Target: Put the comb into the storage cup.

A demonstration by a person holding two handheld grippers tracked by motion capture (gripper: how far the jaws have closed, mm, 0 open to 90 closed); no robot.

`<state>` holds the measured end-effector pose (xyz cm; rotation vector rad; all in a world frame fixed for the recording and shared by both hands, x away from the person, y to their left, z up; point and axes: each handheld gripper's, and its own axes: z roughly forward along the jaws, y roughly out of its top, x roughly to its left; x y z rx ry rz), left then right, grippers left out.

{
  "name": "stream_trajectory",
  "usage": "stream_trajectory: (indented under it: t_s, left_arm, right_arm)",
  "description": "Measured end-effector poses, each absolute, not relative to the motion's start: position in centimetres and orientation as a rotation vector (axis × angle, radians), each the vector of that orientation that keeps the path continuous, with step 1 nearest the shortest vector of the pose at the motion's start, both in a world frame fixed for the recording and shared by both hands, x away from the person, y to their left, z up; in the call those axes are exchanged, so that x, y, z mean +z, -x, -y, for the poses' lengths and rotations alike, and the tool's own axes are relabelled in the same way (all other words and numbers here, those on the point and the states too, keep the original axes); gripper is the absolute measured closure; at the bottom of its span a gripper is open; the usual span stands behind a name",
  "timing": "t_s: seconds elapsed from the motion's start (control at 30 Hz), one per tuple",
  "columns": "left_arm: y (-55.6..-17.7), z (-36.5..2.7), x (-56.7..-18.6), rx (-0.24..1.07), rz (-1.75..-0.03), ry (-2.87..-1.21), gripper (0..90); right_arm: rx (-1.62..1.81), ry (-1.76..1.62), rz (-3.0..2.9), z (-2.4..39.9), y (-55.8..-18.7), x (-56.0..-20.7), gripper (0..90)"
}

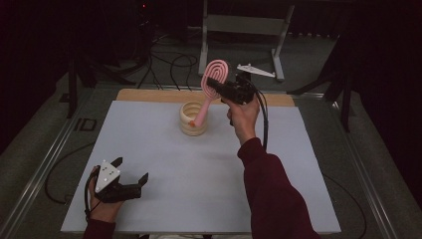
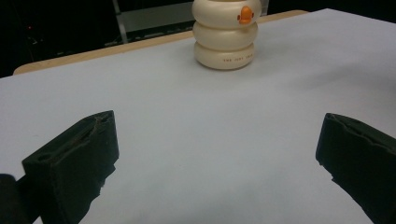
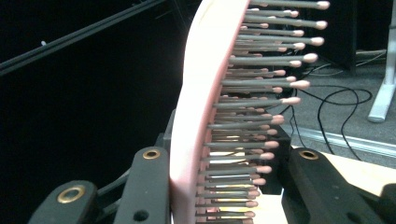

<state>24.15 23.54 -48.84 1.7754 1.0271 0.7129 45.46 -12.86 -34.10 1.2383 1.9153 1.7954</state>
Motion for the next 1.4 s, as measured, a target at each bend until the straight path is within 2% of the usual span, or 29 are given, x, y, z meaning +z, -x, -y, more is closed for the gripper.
stream_trajectory:
  t_s: [1.4]
  left_arm:
    - [-24.2, -23.5, -49.0, 0.709, -1.024, -1.771, 0.0]
  right_arm:
    - [1.762, -1.31, -1.79, 13.3, -47.8, -33.6, 64.4]
